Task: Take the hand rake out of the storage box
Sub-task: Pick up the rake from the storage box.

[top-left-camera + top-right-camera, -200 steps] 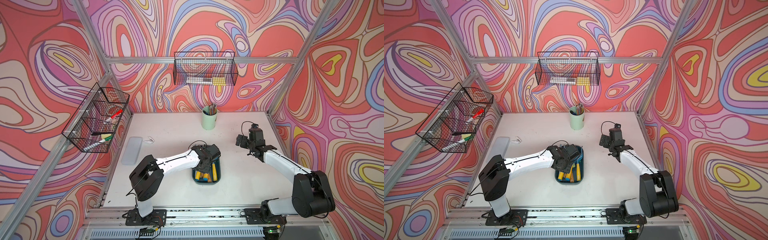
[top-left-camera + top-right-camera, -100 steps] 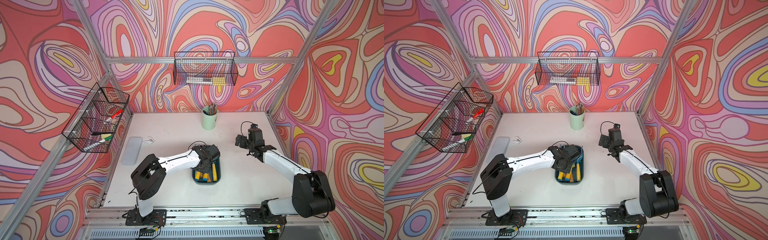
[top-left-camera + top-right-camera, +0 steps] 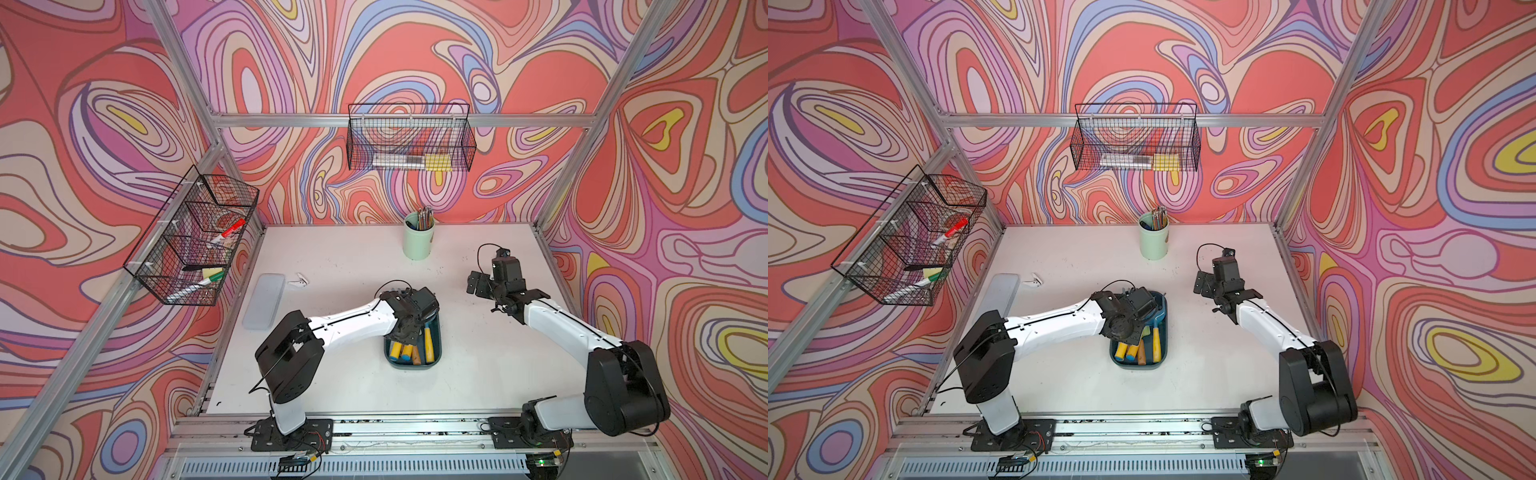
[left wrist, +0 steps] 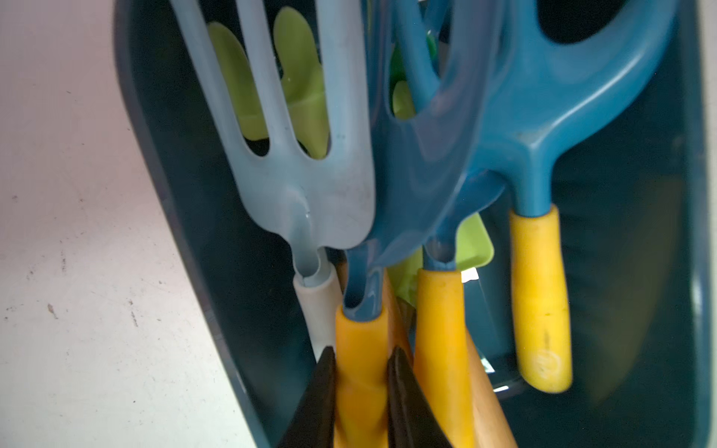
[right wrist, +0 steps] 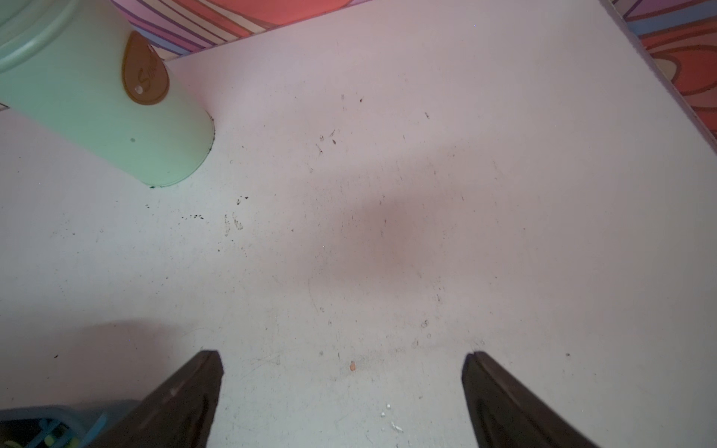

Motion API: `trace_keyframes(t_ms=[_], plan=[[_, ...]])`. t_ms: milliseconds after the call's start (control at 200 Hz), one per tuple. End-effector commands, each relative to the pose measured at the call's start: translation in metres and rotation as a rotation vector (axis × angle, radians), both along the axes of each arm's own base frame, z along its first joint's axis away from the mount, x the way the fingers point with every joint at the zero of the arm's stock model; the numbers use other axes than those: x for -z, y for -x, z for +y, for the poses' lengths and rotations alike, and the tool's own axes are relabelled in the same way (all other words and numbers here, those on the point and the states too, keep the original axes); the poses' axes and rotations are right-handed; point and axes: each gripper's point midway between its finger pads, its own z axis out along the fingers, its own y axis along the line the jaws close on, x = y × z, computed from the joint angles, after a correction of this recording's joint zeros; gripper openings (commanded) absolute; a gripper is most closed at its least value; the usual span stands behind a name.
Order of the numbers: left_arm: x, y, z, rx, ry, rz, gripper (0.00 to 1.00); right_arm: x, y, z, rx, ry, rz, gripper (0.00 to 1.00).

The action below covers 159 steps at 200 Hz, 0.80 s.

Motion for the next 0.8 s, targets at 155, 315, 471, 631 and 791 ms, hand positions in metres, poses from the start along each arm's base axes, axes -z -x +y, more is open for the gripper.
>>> trace_keyframes(t_ms=[155,315,471,631,791], plan=[[-0.043,-0.003,-0.003,0.018,0.074,-0.061,0.02,-0.013,-0.001,0.019,-0.061,-0.021,-0.01,0.98],[-0.063,-0.006,-0.02,0.086,0.232,-0.093,0.03,-0.03,0.003,0.043,-0.142,-0.136,-0.04,0.98],[-0.071,-0.02,-0.009,0.07,0.276,-0.121,0.02,-0.052,0.015,0.075,-0.196,-0.313,-0.064,0.98],[-0.073,-0.031,0.005,0.074,0.218,-0.17,0.02,-0.081,0.029,0.107,-0.207,-0.474,-0.122,0.9],[-0.072,-0.036,0.015,0.07,0.166,-0.21,0.01,-0.103,0.036,0.138,-0.212,-0.602,-0.138,0.74]])
